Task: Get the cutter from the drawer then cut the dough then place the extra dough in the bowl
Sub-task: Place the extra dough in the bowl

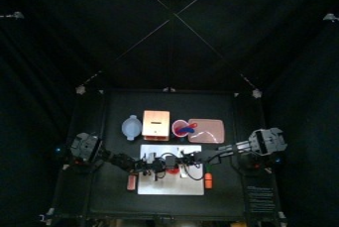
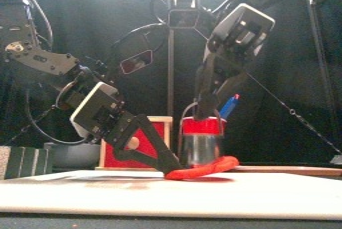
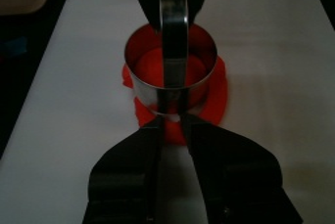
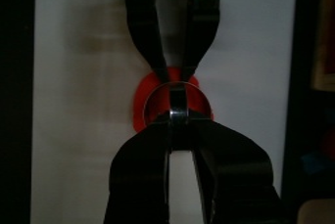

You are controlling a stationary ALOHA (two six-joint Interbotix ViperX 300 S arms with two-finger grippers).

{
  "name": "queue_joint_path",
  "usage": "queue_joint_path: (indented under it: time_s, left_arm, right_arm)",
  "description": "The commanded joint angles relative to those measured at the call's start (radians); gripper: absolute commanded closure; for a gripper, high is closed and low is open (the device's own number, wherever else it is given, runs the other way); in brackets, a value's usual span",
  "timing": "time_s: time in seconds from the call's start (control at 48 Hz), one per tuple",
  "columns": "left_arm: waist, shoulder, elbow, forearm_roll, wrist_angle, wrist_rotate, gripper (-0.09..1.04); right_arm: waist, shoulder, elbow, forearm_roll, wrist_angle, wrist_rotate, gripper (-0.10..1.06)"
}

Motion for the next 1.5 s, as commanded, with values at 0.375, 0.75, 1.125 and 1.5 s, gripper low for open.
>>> queue_joint_path:
  time_s: [0.375, 0.75, 1.125, 1.5]
  left_arm:
    - [0.017, -0.009, 0.0, -0.003, 0.015, -0.002, 0.28]
    - [0.052, -0.107, 0.0, 0.008, 0.015, 0.005, 0.28]
    - [0.074, -0.161, 0.006, 0.028, 0.015, 0.005, 0.28]
    - [0.104, -0.199, 0.017, 0.06, 0.031, 0.0, 0.26]
  right_arm:
    - [-0.04, -0.285, 0.169, -0.063, 0.011, 0.005, 0.49]
    - [-0.043, -0.328, 0.351, 0.049, -0.003, 0.005, 0.46]
    - [-0.041, -0.327, 0.347, 0.078, -0.006, 0.006, 0.22]
    - [-0.043, -0.318, 0.333, 0.072, -0.031, 0.006, 0.2]
